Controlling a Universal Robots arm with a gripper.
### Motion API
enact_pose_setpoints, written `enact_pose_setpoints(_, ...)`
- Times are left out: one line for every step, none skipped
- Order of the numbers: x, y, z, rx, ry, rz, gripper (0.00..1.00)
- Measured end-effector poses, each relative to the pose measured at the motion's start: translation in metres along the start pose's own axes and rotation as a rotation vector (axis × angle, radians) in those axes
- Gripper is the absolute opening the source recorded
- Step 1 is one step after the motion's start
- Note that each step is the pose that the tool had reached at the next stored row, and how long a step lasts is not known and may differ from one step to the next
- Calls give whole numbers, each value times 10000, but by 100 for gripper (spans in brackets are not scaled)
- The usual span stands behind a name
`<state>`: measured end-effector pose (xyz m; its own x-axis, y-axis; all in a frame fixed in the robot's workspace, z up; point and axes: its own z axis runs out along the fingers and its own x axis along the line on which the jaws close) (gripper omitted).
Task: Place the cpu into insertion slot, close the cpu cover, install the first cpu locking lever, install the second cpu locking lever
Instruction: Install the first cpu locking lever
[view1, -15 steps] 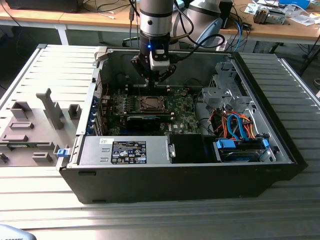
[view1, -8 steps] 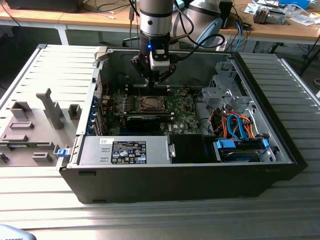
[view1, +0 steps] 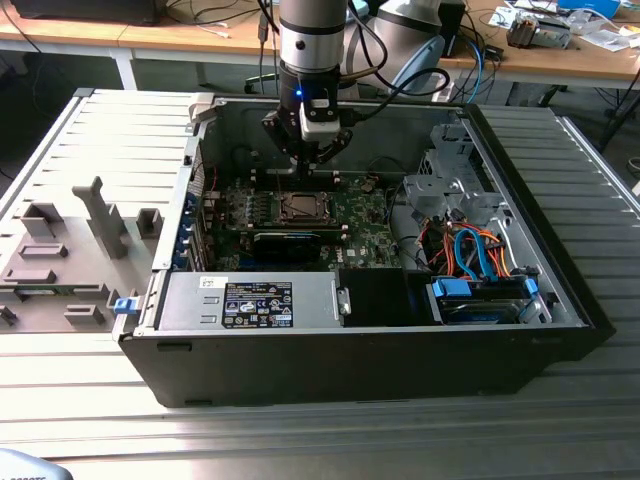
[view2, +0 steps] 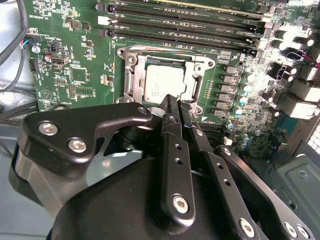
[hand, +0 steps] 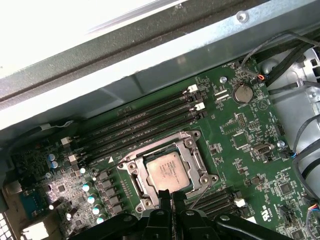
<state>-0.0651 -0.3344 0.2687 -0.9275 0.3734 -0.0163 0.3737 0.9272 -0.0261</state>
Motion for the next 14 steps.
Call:
enact_pose_setpoints(0,0,0,0,0,-6,16)
enact_pose_setpoints(0,0,0,0,0,-10,16)
enact_pose_setpoints(0,0,0,-1,0,-16,16)
enact_pose_setpoints(0,0,0,0,0,-19,16)
enact_pose_setpoints(0,0,0,0,0,-26,16)
enact_pose_setpoints(0,0,0,0,-1,-29,16)
enact_pose_setpoints(0,0,0,0,-1,-40,16)
enact_pose_setpoints(0,0,0,-1,-1,-44,16)
enact_pose_setpoints(0,0,0,-1,-1,-50,16)
enact_pose_setpoints(0,0,0,0,-1,-55,16)
enact_pose_setpoints(0,0,0,-1,-1,-61,16)
enact_pose_setpoints(0,0,0,-1,-1,-66,16)
enact_pose_setpoints(0,0,0,-1,-2,-72,16)
enact_pose_setpoints(0,0,1,-1,-2,-80,16)
